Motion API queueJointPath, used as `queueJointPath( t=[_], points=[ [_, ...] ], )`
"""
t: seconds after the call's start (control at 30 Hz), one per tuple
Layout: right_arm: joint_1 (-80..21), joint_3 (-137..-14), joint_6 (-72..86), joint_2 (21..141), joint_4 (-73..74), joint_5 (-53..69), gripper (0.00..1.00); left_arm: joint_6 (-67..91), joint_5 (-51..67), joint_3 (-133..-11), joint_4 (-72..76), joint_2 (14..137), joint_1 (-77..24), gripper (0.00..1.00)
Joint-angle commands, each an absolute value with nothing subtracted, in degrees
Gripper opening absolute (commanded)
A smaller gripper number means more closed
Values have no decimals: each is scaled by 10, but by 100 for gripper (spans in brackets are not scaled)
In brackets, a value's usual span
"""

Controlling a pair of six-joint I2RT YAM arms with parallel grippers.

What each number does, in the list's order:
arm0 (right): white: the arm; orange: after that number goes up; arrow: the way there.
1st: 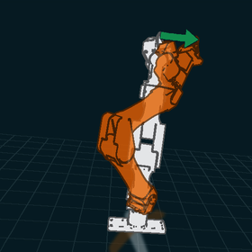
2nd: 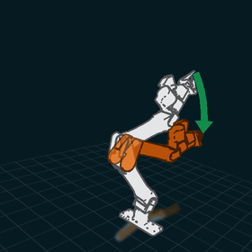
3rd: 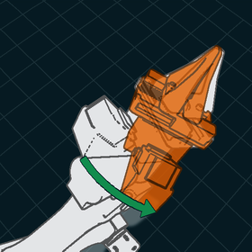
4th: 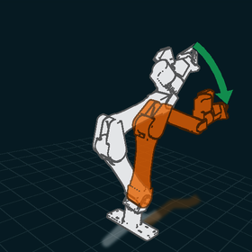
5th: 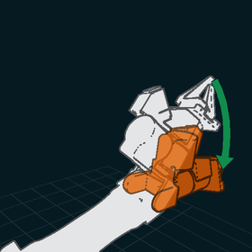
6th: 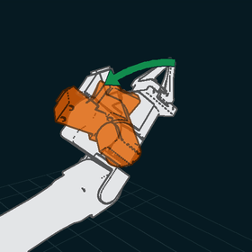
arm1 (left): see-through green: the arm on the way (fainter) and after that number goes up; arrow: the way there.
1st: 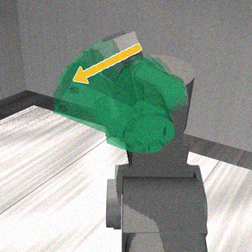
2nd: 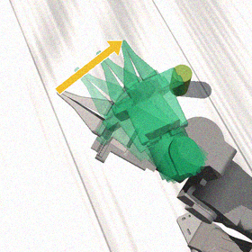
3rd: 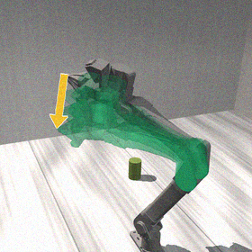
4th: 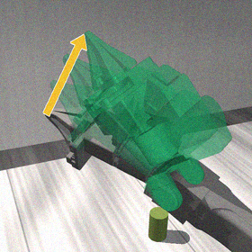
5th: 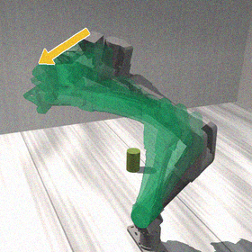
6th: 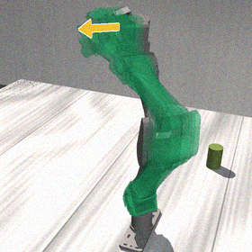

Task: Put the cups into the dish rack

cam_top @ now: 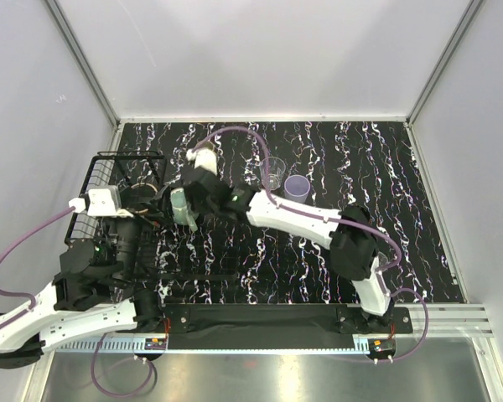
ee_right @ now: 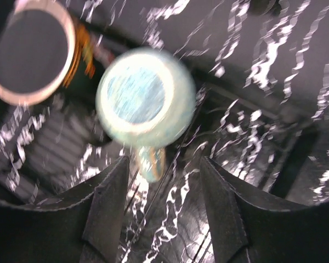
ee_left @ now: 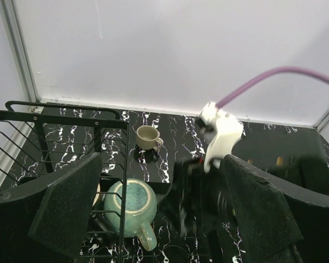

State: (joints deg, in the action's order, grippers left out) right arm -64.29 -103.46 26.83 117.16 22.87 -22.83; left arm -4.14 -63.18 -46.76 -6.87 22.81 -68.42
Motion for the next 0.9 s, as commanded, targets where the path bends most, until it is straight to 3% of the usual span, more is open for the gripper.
queueJointPath(
  t=[0.0, 0.23, 0.4, 0.53, 0.87],
  points=[
    [-581, -1093, 322, 1179, 276, -225, 60, -21, -607, -488, -65, 219, -687, 99],
    [-496, -1220, 325, 1250, 312, -164, 59, -8, -594, -491, -75, 214, -686, 99],
    [-461, -1350, 242, 1343, 339, -145, 70, -1, -581, -493, -80, 210, -686, 99],
    [-435, -1433, 208, 1395, 327, -127, 70, -2, -574, -495, -82, 209, -687, 99],
    [-417, -1493, 154, 1485, 231, -98, 66, 20, -563, -494, -83, 207, -686, 99]
  ],
)
